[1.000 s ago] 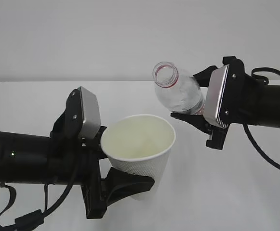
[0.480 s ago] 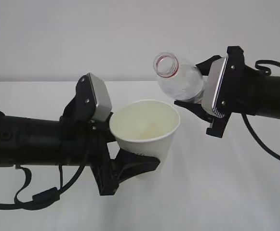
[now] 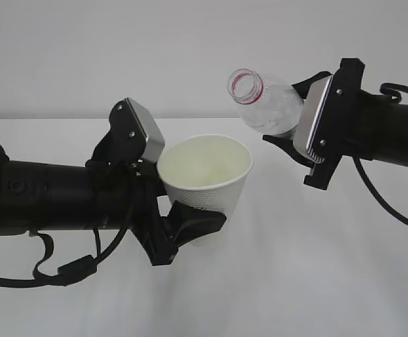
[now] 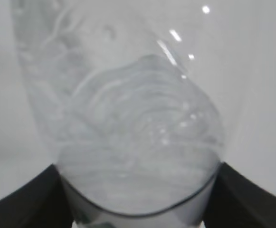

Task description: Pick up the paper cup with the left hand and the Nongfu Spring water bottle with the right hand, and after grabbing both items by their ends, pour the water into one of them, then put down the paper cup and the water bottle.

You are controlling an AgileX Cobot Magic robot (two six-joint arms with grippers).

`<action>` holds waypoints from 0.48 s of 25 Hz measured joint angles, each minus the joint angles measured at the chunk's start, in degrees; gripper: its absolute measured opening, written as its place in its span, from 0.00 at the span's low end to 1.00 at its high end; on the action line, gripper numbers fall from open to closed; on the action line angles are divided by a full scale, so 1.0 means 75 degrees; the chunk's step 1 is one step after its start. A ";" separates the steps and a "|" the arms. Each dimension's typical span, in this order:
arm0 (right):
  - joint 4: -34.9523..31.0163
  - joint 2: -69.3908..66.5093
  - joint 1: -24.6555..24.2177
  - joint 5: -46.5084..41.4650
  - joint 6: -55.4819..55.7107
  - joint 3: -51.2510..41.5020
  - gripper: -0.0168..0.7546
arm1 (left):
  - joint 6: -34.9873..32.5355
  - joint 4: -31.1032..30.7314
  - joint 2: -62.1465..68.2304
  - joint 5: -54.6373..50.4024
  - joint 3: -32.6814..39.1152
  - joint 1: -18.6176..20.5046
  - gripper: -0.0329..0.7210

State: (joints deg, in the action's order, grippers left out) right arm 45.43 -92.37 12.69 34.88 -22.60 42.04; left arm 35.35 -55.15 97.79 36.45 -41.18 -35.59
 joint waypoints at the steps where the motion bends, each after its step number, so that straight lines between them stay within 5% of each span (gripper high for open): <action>1: -0.0030 0.0000 0.0000 0.0000 -0.0080 0.0000 0.70 | 0.0000 0.0018 0.0000 0.0000 0.0000 0.0000 0.72; 12: -0.0108 0.0000 0.0000 -0.0012 -0.0478 0.0315 0.70 | 0.0000 0.0082 0.0059 0.0195 0.0000 0.0000 0.72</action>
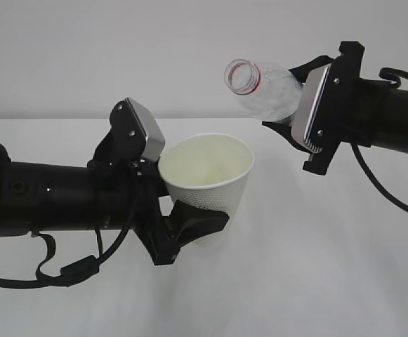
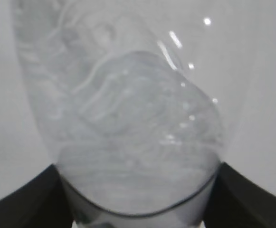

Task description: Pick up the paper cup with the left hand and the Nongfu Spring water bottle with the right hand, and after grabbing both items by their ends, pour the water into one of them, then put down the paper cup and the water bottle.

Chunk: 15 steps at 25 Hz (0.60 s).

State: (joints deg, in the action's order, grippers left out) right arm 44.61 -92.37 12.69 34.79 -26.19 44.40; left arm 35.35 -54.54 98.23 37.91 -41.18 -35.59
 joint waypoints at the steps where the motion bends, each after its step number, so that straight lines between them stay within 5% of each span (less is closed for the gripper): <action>1: 0.0000 0.0000 0.0000 0.0000 -0.0080 0.0000 0.70 | 0.0000 0.0000 0.0000 0.0000 0.0000 0.0000 0.72; 15: 0.0000 0.0000 0.0000 0.0109 -0.1054 0.0118 0.70 | 0.0000 0.0029 0.0018 0.0344 0.0000 0.0000 0.72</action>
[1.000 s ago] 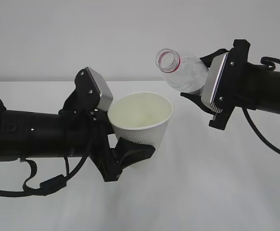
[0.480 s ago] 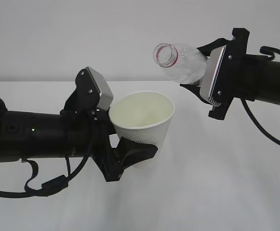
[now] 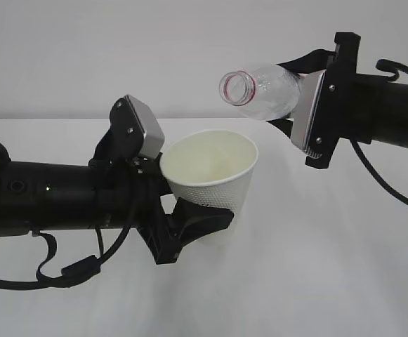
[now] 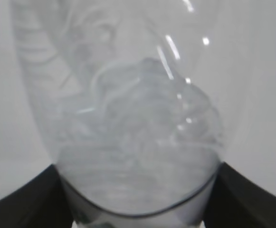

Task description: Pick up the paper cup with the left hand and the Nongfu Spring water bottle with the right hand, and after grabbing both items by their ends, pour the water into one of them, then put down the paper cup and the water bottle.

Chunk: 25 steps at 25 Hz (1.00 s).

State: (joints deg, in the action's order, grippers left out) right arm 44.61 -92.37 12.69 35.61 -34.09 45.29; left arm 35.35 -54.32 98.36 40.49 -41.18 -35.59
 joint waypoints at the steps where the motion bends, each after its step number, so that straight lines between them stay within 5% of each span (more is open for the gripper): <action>1: 0.0000 0.0000 0.0000 0.0000 -0.0065 0.0000 0.70 | 0.0000 0.0000 0.0000 0.0031 0.0000 0.0000 0.72; 25: -0.0256 0.0000 0.0000 0.0408 -0.1342 0.0000 0.70 | 0.0000 -0.0451 0.0000 0.0454 0.0000 0.0000 0.72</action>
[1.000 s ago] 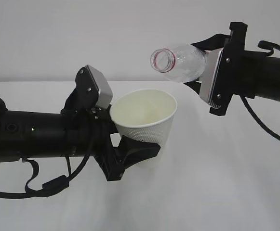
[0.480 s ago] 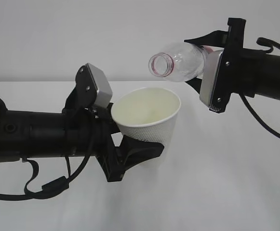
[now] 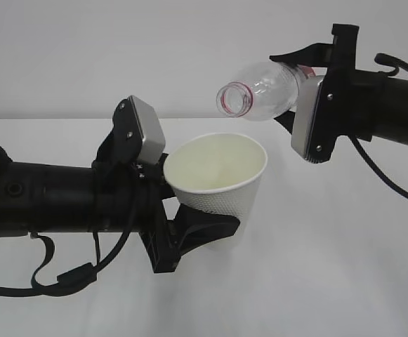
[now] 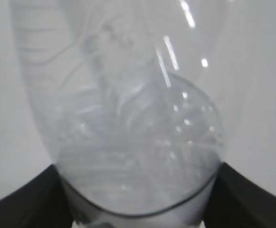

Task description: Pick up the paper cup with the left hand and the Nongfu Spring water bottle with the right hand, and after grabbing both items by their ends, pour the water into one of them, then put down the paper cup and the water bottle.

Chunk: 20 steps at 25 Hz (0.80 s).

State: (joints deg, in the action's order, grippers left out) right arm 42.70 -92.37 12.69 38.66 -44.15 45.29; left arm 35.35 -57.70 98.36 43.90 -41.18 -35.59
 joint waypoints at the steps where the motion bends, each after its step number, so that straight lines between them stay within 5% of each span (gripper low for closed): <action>1: 0.0000 0.0000 0.0000 0.0000 -0.0016 0.0000 0.70 | 0.0000 -0.0013 0.0000 0.0000 0.0000 0.0000 0.72; 20: -0.0255 0.0000 0.0000 0.0323 -0.0709 0.0000 0.70 | 0.0000 0.0050 0.0000 -0.0046 0.0000 0.0000 0.72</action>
State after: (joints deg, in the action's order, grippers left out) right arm 40.78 -92.37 12.69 41.08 -49.47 45.29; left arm 35.35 -57.32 98.36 43.55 -41.18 -35.59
